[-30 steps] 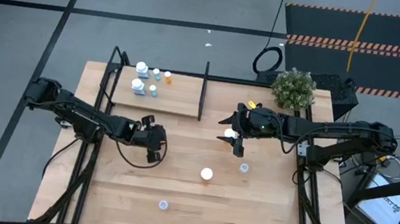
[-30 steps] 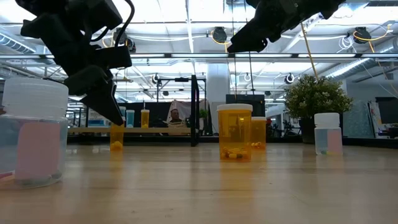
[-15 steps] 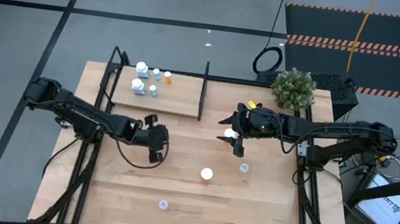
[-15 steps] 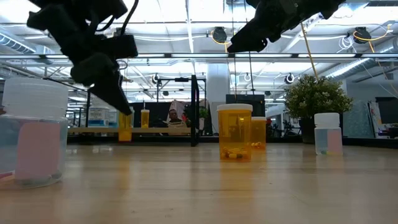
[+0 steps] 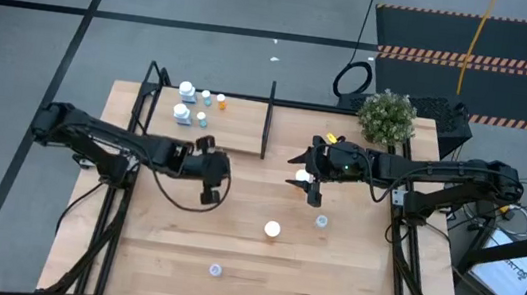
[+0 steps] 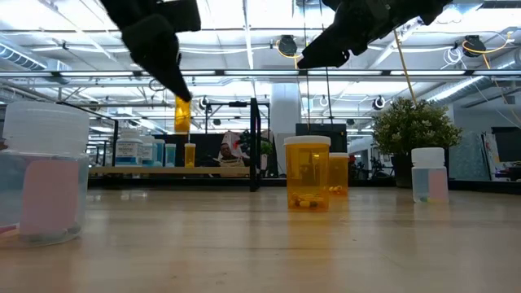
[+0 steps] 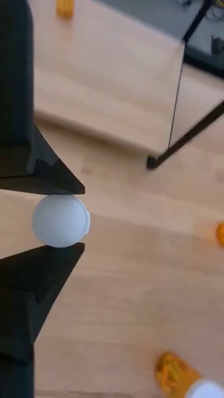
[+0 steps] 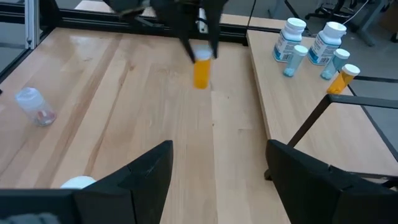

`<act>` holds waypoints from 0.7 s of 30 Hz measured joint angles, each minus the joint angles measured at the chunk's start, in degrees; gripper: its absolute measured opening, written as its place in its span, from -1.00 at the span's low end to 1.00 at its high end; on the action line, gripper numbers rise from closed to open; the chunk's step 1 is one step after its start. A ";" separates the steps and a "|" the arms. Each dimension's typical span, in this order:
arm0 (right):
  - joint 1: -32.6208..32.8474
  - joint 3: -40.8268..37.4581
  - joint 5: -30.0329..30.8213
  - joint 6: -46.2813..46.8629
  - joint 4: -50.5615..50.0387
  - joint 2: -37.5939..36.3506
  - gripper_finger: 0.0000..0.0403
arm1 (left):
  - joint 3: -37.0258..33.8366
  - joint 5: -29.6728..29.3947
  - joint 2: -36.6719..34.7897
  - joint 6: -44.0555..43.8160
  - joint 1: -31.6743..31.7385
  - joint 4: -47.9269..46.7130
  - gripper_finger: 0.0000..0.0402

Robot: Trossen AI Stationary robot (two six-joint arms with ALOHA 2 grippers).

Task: Pick and place medicine bottles onto shelf by color
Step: Put the small orange pill bottle aligned with the other small orange pill bottle on the shelf

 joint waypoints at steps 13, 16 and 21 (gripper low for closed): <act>-0.07 0.00 0.00 -1.46 0.00 0.00 0.26 | 7.25 -0.03 0.00 5.65 12.89 -4.98 -0.38; -0.16 0.00 0.02 -2.17 0.03 0.00 0.26 | 7.25 0.02 0.00 4.81 16.61 -4.93 -0.38; -0.17 0.00 2.57 -3.61 1.16 0.00 0.26 | 7.17 0.04 0.00 2.67 21.91 -4.69 -0.38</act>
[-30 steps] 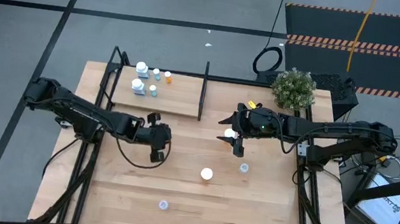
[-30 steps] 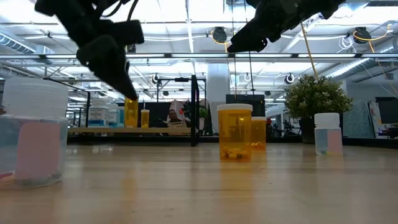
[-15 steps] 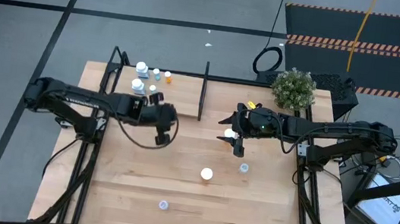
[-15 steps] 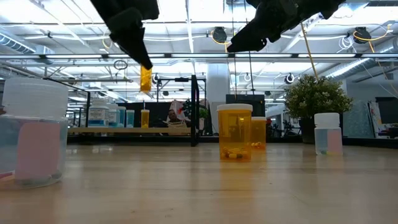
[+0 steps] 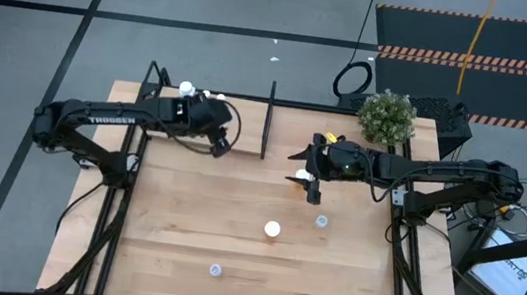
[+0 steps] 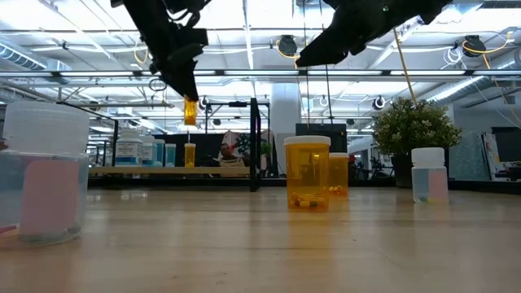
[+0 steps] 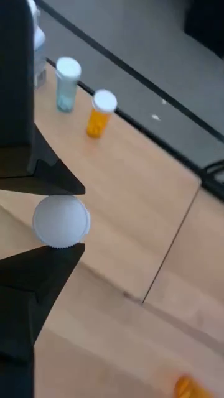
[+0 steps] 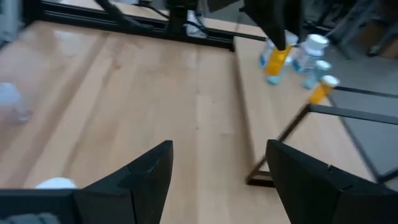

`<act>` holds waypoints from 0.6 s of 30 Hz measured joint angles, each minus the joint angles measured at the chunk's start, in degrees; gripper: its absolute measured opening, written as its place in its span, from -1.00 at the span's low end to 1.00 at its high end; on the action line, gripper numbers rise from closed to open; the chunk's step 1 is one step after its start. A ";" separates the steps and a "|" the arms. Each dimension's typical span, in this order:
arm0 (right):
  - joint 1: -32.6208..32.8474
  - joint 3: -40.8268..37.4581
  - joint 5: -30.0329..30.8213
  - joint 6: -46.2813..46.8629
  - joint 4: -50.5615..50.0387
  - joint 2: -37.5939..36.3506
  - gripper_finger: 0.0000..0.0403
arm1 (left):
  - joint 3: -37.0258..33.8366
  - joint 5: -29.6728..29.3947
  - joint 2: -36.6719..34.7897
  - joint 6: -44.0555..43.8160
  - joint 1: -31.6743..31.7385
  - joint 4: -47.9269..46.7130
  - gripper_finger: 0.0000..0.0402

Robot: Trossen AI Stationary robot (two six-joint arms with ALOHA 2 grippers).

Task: Pick and place medicine bottles onto shelf by color
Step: Put the small orange pill bottle aligned with the other small orange pill bottle on the shelf

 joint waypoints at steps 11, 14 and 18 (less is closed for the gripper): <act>-0.79 0.00 1.88 -0.99 0.16 0.02 0.26 | -7.19 0.67 0.20 -4.02 8.88 8.06 -0.38; -0.76 0.00 1.88 -1.12 0.18 0.02 0.26 | -9.47 0.68 0.20 -4.02 10.18 11.17 -0.38; -0.76 0.00 1.88 -1.18 0.18 0.02 0.26 | -12.24 0.92 0.20 -4.07 11.42 14.42 -0.38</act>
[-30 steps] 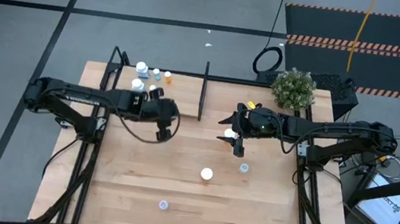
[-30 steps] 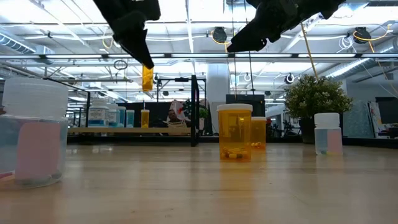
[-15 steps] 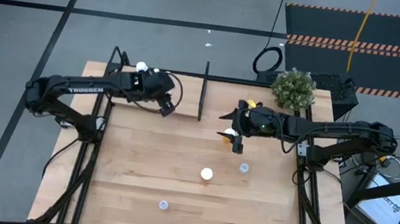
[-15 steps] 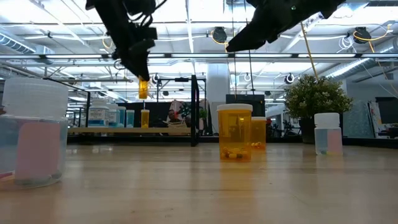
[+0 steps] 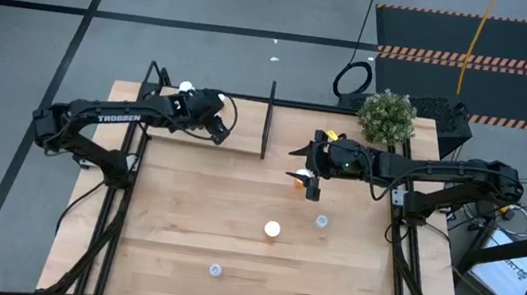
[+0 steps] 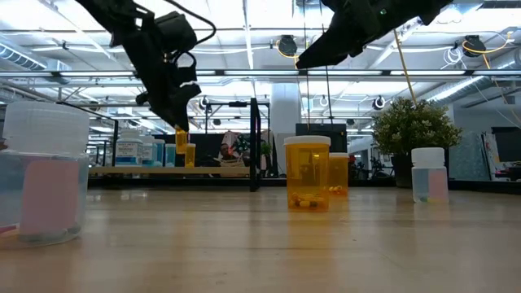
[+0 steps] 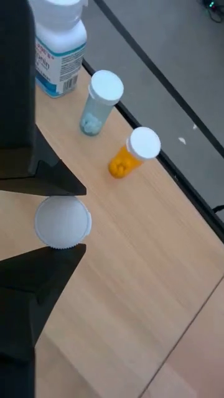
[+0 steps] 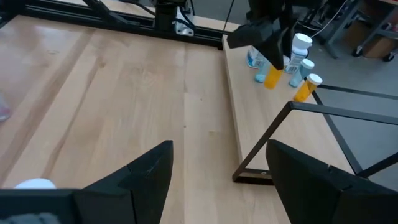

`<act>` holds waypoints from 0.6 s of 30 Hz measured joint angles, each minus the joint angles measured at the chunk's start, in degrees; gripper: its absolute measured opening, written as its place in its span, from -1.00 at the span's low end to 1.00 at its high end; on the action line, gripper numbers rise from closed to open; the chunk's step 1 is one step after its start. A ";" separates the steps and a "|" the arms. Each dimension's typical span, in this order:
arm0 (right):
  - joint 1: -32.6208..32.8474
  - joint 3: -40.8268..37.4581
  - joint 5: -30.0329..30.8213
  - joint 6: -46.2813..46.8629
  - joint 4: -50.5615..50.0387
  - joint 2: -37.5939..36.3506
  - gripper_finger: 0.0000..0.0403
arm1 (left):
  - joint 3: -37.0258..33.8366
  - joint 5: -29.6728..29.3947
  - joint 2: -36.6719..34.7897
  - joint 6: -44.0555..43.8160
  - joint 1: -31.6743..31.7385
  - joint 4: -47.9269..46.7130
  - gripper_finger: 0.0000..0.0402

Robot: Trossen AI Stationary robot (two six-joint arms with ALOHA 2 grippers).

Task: Pick and place medicine bottles onto shelf by color
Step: Put the small orange pill bottle aligned with the other small orange pill bottle on the shelf

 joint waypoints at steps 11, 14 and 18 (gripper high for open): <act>0.00 0.00 0.00 0.16 0.00 0.00 0.26 | -5.77 2.79 0.00 2.63 3.31 7.37 -0.38; 0.00 0.00 0.00 0.17 0.00 0.00 0.26 | -7.30 3.34 0.00 4.36 4.09 9.50 -0.38; 0.00 0.00 0.00 0.17 0.00 0.00 0.26 | -8.09 3.78 0.04 4.95 4.27 10.45 -0.38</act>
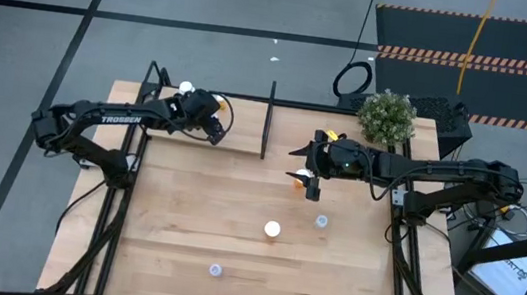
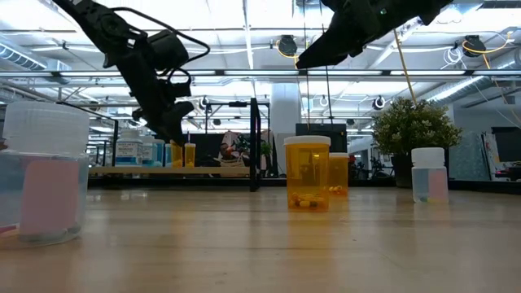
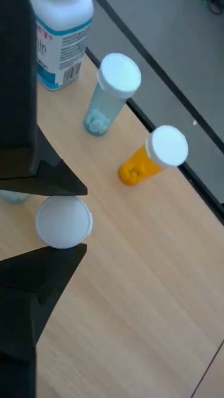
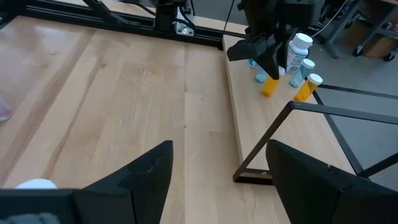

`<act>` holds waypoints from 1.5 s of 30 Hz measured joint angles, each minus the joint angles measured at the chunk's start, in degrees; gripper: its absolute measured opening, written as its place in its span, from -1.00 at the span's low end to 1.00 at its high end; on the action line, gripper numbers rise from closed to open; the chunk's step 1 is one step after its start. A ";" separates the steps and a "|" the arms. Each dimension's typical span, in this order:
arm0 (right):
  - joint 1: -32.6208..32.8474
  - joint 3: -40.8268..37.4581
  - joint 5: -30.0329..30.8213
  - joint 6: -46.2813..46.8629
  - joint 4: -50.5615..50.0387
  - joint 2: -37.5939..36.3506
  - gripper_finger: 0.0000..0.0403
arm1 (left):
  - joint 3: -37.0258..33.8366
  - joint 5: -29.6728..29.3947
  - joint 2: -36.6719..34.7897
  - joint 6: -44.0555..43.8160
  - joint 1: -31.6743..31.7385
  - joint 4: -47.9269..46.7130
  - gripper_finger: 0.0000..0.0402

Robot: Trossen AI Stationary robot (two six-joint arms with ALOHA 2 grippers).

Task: Pick and place medicine bottles onto shelf by color
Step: Put the small orange pill bottle aligned with the other small orange pill bottle on the shelf

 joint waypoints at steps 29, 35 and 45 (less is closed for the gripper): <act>0.02 0.00 0.01 0.00 0.00 0.00 0.26 | -0.02 2.56 0.00 8.32 -0.04 2.49 -0.38; 0.02 0.00 0.01 -0.01 0.00 0.00 0.26 | -0.02 2.56 0.00 8.75 -0.04 2.49 -0.37; 0.02 0.00 0.00 0.00 0.00 0.00 0.26 | -0.09 1.88 4.54 9.69 -0.39 3.89 -0.13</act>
